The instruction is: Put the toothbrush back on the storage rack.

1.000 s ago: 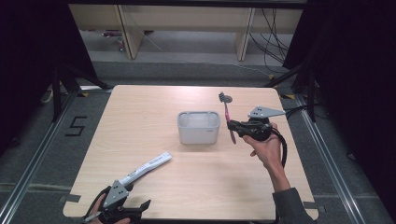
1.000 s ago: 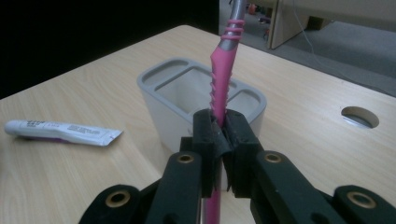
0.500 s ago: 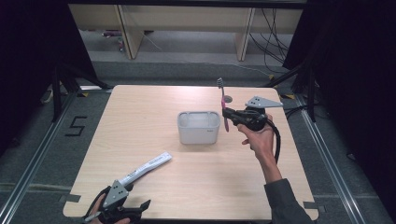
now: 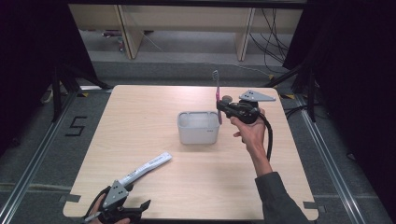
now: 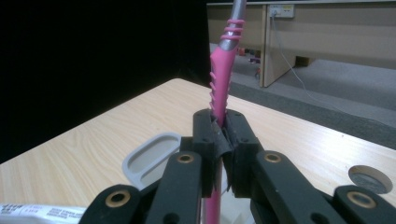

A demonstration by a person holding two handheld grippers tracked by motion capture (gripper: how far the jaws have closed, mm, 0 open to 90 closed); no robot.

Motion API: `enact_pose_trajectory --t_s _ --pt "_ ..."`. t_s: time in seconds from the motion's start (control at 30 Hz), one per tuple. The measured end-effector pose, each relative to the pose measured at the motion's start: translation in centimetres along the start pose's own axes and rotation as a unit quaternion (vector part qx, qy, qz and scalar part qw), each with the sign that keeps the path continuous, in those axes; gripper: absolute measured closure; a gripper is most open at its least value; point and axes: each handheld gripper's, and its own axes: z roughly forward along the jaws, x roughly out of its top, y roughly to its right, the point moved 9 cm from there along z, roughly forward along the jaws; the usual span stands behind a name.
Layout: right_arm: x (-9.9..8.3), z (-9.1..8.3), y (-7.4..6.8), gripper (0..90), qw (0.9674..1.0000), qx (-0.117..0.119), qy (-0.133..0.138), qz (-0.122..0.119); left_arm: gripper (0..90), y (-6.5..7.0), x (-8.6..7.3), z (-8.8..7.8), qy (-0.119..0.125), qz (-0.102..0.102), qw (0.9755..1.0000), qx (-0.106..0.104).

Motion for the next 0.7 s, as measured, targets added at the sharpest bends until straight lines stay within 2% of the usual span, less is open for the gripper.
enact_pose_trajectory --t_s 0.03,0.07,0.2,0.37,0.5,0.57,0.6,0.7 --pt "0.1 0.6 0.2 84.5 1.0 0.003 0.005 0.001 16.7 0.0 0.0 0.0 0.0 0.001 1.0 -0.001" --pt "0.1 0.7 0.1 84.6 0.9999 0.001 0.002 0.013 16.6 0.0 0.0 0.0 0.0 0.001 1.0 -0.001" --pt "0.0 1.6 0.8 84.5 1.0 -0.004 0.006 0.003 16.6 0.0 0.0 0.0 0.0 0.001 1.0 -0.001" --pt "-0.4 2.3 1.2 84.5 0.9998 -0.007 0.002 0.017 16.6 0.0 0.0 0.0 0.0 0.001 1.0 -0.002" --pt "-0.6 2.7 1.7 84.5 0.9998 -0.015 0.006 0.014 16.6 0.0 -0.1 -0.1 -0.004 0.006 1.0 -0.001" --pt "-0.7 3.1 1.7 84.5 0.9997 -0.014 0.006 0.02 16.6 0.0 -0.1 0.0 -0.004 0.006 1.0 -0.002" --pt "-0.7 3.2 1.8 84.5 0.9998 -0.015 0.008 0.014 16.6 0.0 0.0 0.0 0.0 0.0 1.0 -0.002" --pt "-1.0 3.6 1.9 84.5 0.9996 -0.017 0.01 0.022 16.6 -0.1 0.0 -0.1 -0.002 0.005 1.0 -0.002"
